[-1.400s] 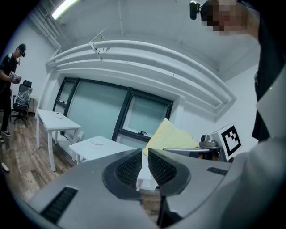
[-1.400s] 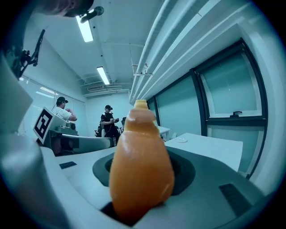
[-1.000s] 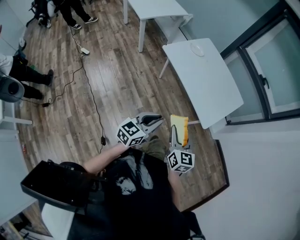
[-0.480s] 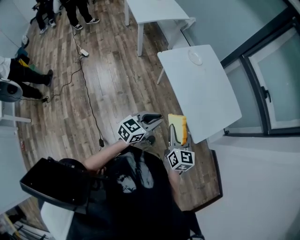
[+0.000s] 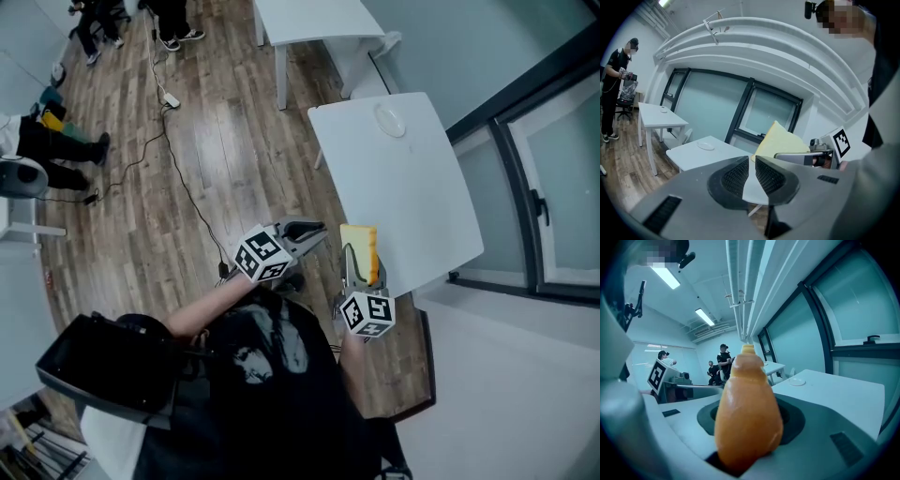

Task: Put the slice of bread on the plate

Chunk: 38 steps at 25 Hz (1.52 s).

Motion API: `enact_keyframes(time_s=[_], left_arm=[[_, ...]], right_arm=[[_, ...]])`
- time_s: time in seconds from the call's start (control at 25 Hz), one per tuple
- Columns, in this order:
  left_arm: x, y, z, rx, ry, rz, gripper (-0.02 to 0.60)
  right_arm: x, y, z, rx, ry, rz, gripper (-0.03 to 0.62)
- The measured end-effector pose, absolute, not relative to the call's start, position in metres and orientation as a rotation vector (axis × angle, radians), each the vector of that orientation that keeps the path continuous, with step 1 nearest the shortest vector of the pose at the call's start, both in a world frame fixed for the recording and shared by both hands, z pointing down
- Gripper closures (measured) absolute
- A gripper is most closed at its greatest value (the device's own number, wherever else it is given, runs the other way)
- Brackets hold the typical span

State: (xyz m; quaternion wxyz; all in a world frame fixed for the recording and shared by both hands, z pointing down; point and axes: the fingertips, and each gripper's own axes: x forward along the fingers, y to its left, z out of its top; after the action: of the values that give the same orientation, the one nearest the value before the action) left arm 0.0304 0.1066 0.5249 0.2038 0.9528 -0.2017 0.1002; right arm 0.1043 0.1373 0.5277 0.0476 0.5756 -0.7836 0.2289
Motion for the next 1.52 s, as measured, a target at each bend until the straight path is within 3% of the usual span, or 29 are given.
enact_keyframes(time_s=[0.72, 1.08, 1.52], left_arm=[[0.047, -0.065, 0.534, 2.704, -0.272, 0.337, 0.531], [0.051, -0.132, 0.562, 2.613, -0.351, 0.338, 0.531], [0.129, -0.235, 0.603, 2.619, -0.396, 0.421, 0.532]], right_arm=[[0.096, -0.026, 0.542, 1.925, -2.214, 0.744, 0.448], [0.114, -0.090, 0.573, 1.807, -2.179, 0.815, 0.447], [0.180, -0.200, 0.602, 1.632, -2.213, 0.746, 0.447]])
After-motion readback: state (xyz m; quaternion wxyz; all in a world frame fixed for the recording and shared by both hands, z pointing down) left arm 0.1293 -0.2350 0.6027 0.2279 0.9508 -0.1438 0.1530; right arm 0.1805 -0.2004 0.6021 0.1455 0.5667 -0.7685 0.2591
